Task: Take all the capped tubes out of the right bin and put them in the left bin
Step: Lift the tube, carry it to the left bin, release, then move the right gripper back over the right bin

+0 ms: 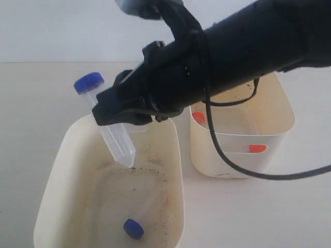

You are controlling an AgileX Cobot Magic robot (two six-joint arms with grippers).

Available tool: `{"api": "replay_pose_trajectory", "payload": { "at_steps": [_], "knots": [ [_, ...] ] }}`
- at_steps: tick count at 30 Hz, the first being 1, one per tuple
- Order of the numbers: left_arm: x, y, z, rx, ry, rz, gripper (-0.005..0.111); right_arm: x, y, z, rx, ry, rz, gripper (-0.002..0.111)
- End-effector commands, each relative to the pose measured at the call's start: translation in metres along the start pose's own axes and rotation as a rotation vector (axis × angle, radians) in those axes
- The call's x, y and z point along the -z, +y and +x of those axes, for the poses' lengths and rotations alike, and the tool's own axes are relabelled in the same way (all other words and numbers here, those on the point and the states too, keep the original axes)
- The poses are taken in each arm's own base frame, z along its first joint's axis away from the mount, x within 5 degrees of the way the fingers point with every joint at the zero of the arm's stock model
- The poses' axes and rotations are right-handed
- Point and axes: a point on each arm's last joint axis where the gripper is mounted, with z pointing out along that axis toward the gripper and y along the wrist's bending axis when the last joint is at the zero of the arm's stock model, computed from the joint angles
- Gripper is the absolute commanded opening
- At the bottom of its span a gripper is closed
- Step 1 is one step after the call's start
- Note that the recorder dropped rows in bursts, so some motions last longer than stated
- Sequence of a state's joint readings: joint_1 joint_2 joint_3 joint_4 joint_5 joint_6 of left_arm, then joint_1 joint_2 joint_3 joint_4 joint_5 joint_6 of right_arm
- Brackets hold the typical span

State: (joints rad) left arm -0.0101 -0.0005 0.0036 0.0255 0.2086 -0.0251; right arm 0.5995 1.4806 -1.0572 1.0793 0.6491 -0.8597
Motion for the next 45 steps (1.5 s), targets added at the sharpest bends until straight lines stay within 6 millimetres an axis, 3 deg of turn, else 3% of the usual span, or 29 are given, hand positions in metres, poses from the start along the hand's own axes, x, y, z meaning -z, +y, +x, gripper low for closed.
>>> {"api": "replay_pose_trajectory", "payload": {
  "at_steps": [1,6,13,16,33,38,43,45],
  "knots": [
    [0.000,0.000,-0.002,0.016,-0.009,0.001,0.004,-0.006,-0.008,0.016,-0.030,0.009,0.054,0.000],
    [0.000,0.000,-0.002,0.016,-0.009,0.001,0.004,-0.009,-0.014,0.029,-0.057,0.030,0.080,0.002],
    [0.000,0.000,-0.002,0.016,-0.009,0.001,0.004,-0.010,-0.015,0.032,-0.068,0.029,0.089,0.055],
    [0.000,0.000,-0.002,0.016,-0.009,0.001,0.004,-0.010,-0.015,0.032,-0.068,0.027,0.092,0.065],
    [0.000,0.000,-0.002,0.016,-0.009,0.001,0.004,-0.009,-0.016,0.028,-0.113,0.007,0.103,0.065],
    [0.000,0.000,-0.002,0.016,-0.009,0.001,0.004,0.008,-0.017,-0.009,-0.199,-0.096,0.111,0.064],
    [0.000,0.000,-0.002,0.016,-0.009,0.001,0.004,0.041,-0.023,-0.055,-0.070,-0.150,0.223,0.041],
    [0.000,0.000,-0.002,0.016,-0.009,0.001,0.004,0.053,-0.027,-0.064,-0.028,-0.135,0.292,0.037]
  ]
}}
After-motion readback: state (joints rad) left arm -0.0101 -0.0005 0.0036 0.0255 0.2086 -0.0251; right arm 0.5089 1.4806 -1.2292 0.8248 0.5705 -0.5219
